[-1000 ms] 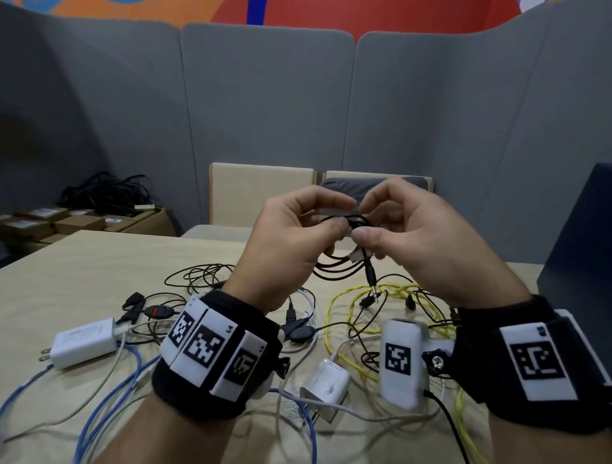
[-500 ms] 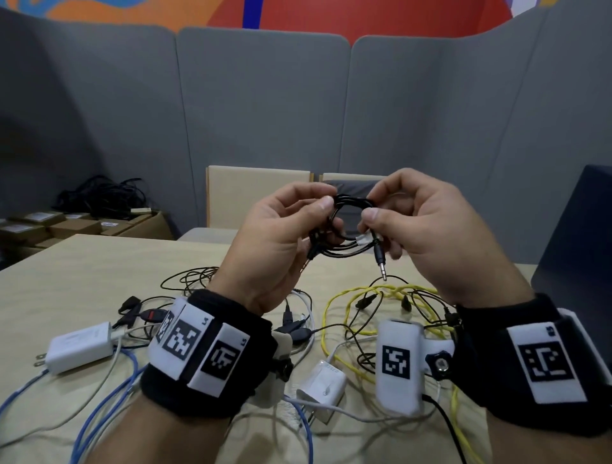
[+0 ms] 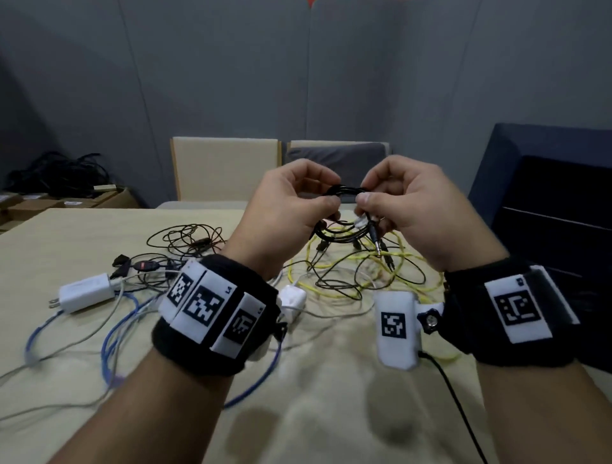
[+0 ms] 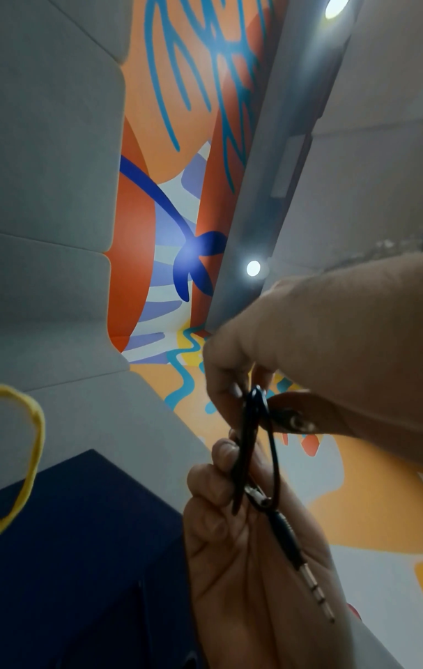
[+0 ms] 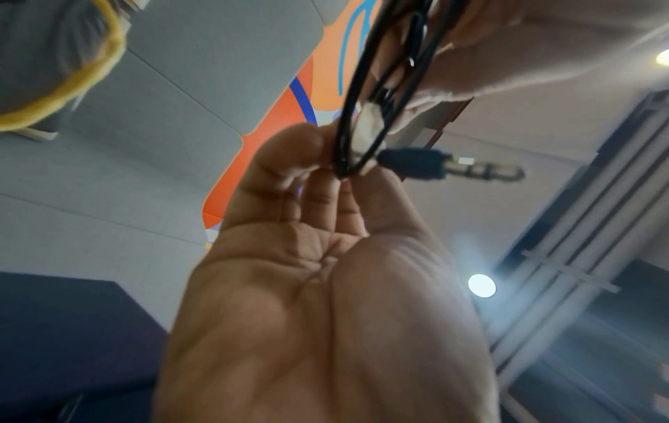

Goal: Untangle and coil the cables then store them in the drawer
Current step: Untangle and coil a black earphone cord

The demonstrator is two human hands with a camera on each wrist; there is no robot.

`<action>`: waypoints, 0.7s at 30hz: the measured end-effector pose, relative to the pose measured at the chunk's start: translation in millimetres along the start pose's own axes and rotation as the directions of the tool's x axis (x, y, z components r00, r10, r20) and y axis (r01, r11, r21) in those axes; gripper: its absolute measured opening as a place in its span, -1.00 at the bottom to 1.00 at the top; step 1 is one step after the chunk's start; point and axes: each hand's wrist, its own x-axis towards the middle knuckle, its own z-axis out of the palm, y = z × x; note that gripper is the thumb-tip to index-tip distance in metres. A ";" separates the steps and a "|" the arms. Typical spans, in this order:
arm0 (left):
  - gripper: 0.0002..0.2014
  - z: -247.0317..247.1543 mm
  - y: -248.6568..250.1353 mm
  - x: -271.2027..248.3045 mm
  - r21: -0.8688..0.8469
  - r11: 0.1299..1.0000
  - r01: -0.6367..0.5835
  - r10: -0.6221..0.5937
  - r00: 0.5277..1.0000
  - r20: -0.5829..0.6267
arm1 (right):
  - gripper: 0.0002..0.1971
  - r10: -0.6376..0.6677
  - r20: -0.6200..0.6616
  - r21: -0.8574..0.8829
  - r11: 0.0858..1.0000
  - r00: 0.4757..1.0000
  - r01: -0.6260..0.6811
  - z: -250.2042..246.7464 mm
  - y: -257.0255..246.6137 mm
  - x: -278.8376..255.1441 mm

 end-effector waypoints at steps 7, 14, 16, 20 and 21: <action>-0.77 39.9 -0.1 -48.8 0.112 0.986 0.125 -0.137 0.986 0.100 | -0.81 0.127 -0.003 -0.108 0.986 0.992 -0.126 -20.6 20.5 -58.7; -0.74 93.0 -40.3 -79.7 0.409 0.882 0.235 -0.361 0.894 0.266 | -0.83 0.388 -0.027 -0.140 0.911 0.921 -0.388 -41.9 65.0 -124.3; -0.78 106.6 -46.2 -84.2 0.508 0.833 0.220 -0.405 0.868 0.289 | -0.85 0.435 -0.038 -0.140 0.889 0.900 -0.436 -46.1 76.3 -138.0; -0.85 125.6 -46.5 -89.3 0.657 0.744 0.121 -0.415 0.855 0.312 | -0.85 0.499 -0.081 -0.103 0.857 0.863 -0.505 -55.5 92.2 -158.1; -0.85 128.7 -45.0 -90.7 0.687 0.721 0.096 -0.428 0.841 0.332 | -0.85 0.515 -0.083 -0.103 0.847 0.853 -0.521 -56.7 94.6 -161.4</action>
